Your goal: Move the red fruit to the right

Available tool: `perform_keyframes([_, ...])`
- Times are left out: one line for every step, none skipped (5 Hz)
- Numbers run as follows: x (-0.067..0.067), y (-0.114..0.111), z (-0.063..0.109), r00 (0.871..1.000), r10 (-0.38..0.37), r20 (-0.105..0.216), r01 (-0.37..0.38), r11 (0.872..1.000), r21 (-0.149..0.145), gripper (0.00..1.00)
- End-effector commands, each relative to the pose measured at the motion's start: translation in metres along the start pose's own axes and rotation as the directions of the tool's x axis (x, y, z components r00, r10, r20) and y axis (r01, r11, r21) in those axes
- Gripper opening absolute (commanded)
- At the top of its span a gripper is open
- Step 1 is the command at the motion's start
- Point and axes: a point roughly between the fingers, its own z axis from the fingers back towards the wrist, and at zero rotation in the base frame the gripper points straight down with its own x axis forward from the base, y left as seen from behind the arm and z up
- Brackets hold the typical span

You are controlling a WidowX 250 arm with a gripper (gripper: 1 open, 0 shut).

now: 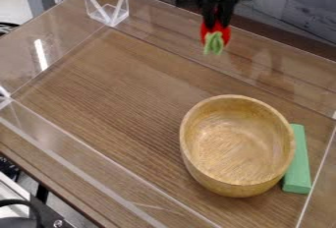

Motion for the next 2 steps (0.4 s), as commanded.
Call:
perform_keyframes([-0.021, -0.004, 0.035, 0.993, -0.116, 0.026, 0.117, 0.992, -0.048, 0.0])
perform_keyframes([-0.045, -0.008, 0.045, 0.979, -0.203, 0.001, 0.203, 0.978, -0.047, 0.0])
